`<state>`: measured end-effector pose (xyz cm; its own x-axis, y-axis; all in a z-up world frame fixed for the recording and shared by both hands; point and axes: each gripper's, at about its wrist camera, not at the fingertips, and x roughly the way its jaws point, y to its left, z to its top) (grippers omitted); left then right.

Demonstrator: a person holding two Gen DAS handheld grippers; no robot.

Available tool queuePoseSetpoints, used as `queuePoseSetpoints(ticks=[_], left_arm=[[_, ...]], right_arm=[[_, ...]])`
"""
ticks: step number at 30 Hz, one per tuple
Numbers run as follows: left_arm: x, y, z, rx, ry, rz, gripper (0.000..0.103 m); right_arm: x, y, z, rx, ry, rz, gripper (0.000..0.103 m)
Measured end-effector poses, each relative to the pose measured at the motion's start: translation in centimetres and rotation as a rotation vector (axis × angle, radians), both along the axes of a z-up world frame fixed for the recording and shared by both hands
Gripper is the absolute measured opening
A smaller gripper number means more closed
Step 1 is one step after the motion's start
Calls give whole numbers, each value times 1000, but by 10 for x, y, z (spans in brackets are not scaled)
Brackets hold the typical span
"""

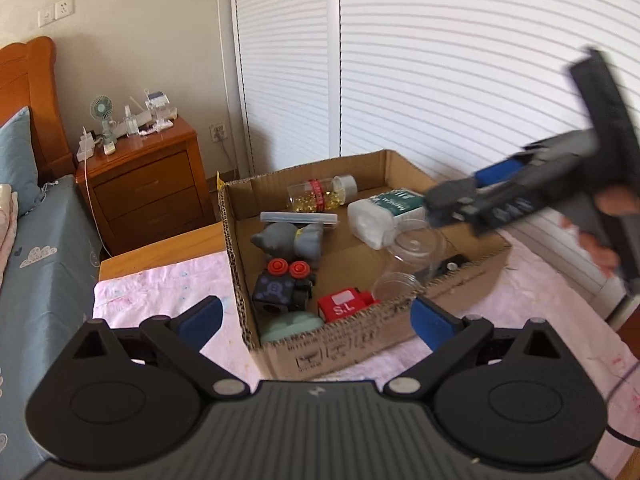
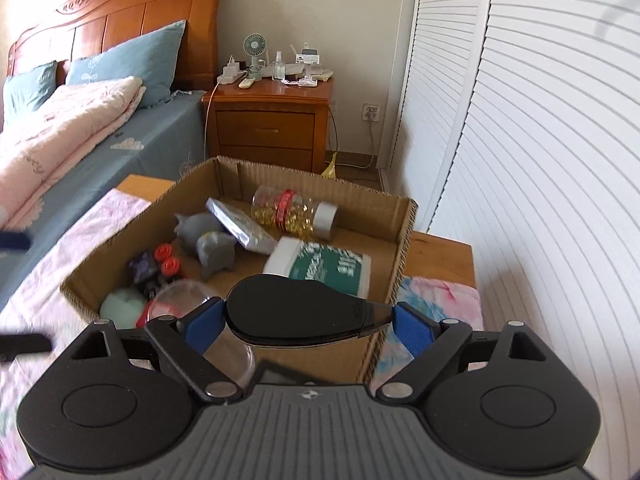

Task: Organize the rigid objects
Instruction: 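Lower the train into the box with the left tool while the right tool drops the black case in, then withdraw both tools from the box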

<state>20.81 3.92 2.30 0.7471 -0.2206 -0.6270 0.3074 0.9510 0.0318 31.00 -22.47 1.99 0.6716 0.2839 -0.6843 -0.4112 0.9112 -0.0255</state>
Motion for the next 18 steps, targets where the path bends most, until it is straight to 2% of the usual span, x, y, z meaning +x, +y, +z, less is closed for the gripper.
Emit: queuePoseSetpoints(ticks=[5, 8, 12, 18], left_arm=[[-21, -1, 2, -12, -47, 4, 102], [-26, -2, 0, -34, -41, 20, 102], [-28, -2, -3, -65, -16, 44, 102], [-37, -4, 1, -46, -26, 93, 102]], right_arm=[[17, 1, -3, 32, 31, -22, 94], [19, 0, -5, 42, 38, -35, 102], [11, -3, 0, 65, 34, -51, 103], [-12, -3, 14, 34, 51, -88, 103]])
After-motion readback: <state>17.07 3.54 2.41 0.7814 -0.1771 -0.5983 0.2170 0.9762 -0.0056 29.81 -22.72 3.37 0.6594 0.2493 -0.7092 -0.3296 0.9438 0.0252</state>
